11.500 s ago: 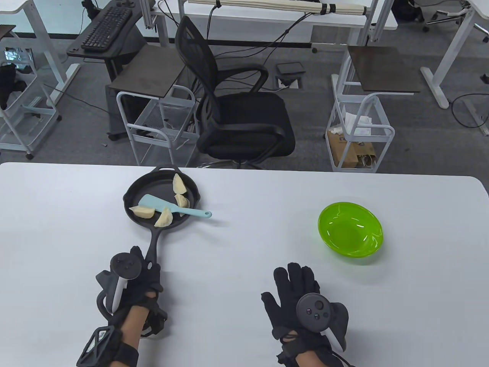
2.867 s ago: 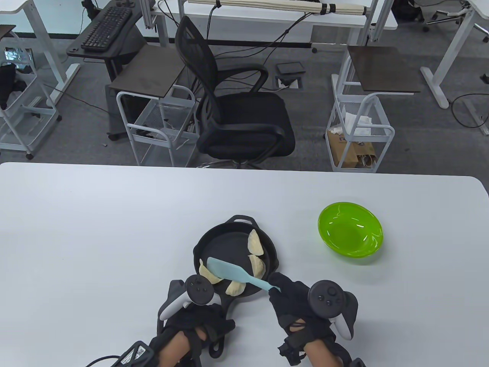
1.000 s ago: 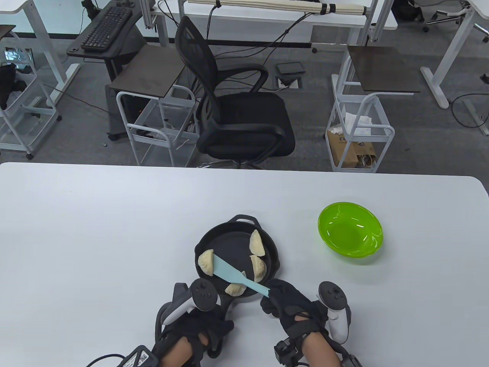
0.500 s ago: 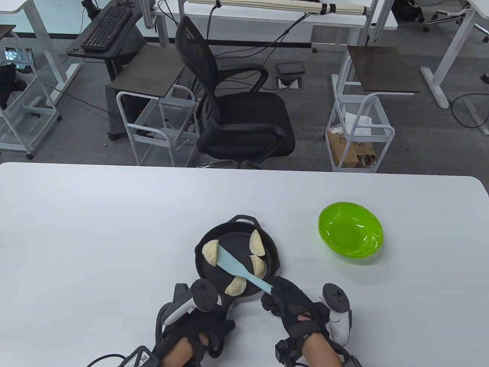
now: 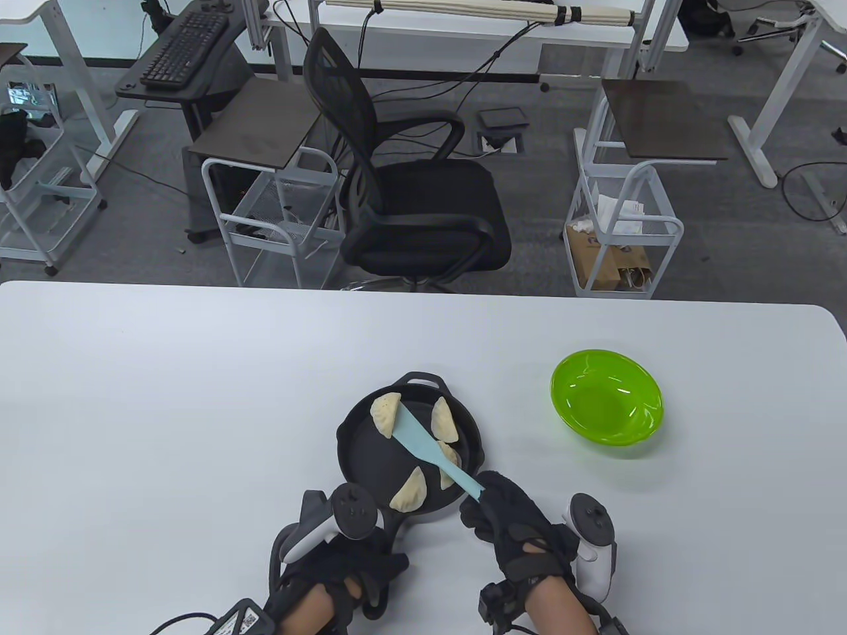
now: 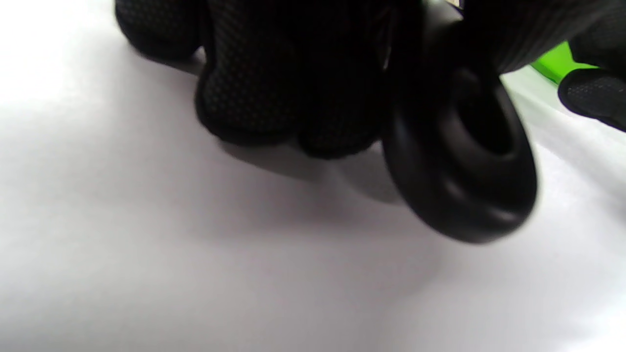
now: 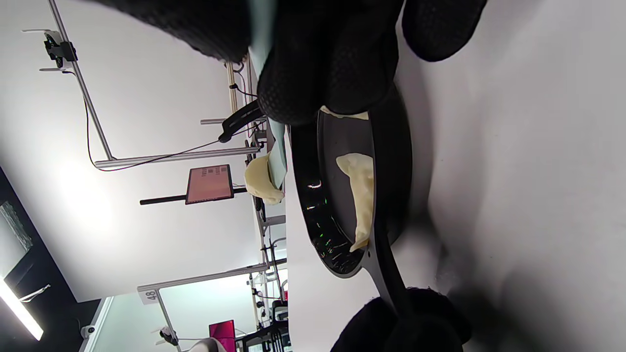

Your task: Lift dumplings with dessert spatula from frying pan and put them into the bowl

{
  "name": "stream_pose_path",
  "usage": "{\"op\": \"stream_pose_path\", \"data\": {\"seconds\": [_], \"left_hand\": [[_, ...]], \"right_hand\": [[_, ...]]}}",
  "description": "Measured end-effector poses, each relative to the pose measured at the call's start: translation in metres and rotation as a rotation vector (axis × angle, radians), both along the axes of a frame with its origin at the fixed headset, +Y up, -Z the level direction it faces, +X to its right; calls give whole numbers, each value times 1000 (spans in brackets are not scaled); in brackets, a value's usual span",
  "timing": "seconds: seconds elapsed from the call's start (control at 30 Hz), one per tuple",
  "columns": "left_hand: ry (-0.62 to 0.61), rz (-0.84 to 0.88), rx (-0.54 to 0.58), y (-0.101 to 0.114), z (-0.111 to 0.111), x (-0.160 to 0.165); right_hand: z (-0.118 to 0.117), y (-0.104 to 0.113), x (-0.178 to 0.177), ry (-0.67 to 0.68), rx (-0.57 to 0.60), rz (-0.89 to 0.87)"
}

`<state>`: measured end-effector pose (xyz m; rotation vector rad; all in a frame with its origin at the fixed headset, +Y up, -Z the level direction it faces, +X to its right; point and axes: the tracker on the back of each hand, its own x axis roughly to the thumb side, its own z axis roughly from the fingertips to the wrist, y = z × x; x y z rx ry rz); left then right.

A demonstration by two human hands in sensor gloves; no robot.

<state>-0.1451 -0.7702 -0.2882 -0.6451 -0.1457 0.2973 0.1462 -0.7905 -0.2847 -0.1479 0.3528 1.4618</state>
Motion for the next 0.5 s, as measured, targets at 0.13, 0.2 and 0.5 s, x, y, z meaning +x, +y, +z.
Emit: {"op": "stream_pose_path", "data": {"seconds": [0.13, 0.2, 0.5], "left_hand": [[-1, -1, 1, 0, 0, 0], [-1, -1, 1, 0, 0, 0], [-1, -2, 3, 0, 0, 0]], "right_hand": [[0, 1, 2, -18, 0, -18], [0, 2, 4, -30, 4, -27], [0, 3, 13, -103, 8, -80]]}}
